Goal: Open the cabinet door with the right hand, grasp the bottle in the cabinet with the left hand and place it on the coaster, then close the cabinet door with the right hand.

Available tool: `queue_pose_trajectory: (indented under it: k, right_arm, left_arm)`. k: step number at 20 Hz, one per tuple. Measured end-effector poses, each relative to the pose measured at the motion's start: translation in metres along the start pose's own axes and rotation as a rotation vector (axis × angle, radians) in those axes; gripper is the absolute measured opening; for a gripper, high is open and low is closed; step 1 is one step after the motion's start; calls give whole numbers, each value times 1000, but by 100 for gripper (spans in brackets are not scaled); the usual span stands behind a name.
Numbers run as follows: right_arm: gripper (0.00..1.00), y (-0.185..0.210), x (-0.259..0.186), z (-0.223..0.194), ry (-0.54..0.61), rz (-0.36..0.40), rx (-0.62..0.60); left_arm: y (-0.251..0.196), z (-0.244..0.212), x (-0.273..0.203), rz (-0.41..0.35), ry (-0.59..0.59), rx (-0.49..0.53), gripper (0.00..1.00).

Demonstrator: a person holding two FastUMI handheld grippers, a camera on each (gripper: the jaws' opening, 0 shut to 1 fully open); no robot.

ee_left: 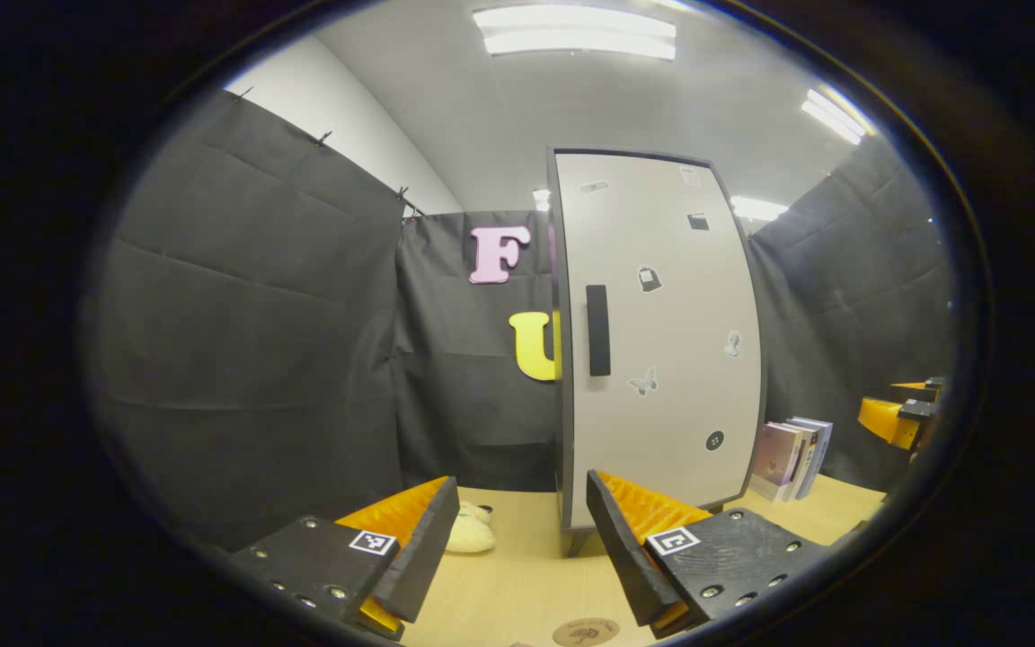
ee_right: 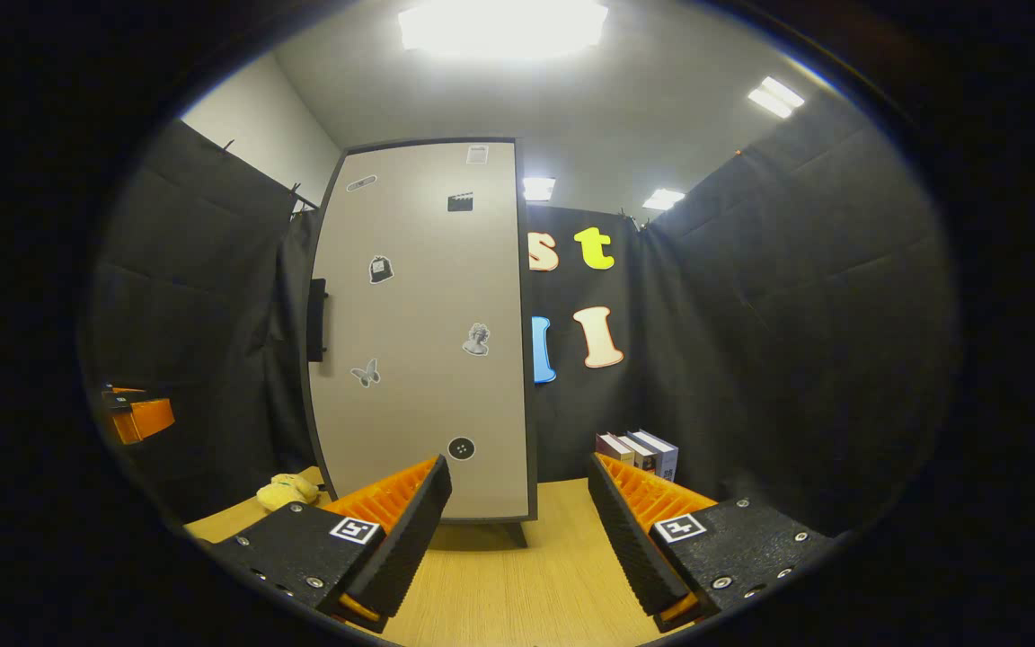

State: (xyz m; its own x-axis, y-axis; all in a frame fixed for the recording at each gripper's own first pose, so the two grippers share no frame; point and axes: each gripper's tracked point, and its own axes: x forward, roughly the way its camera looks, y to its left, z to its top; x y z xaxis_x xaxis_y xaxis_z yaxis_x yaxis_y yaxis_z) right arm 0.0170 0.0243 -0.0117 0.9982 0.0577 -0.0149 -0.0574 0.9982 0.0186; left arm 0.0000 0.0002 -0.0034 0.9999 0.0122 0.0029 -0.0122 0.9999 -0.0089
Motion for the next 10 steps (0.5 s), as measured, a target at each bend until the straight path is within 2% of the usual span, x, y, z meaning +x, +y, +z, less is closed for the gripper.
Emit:
queue_pose_trajectory:
  k: [7, 8, 10]
  right_arm:
    - [95, 37, 27, 21, -44, 68, -3]
    - [95, 44, 33, 26, -54, 82, -3]
    - [95, 59, 44, 39, -72, 112, 5]
  left_arm:
    - [38, 4, -21, 81, -1, 17, 85]
    - [46, 2, -26, 98, 1, 19, 89]
    - [59, 1, -34, 134, 10, 23, 86]
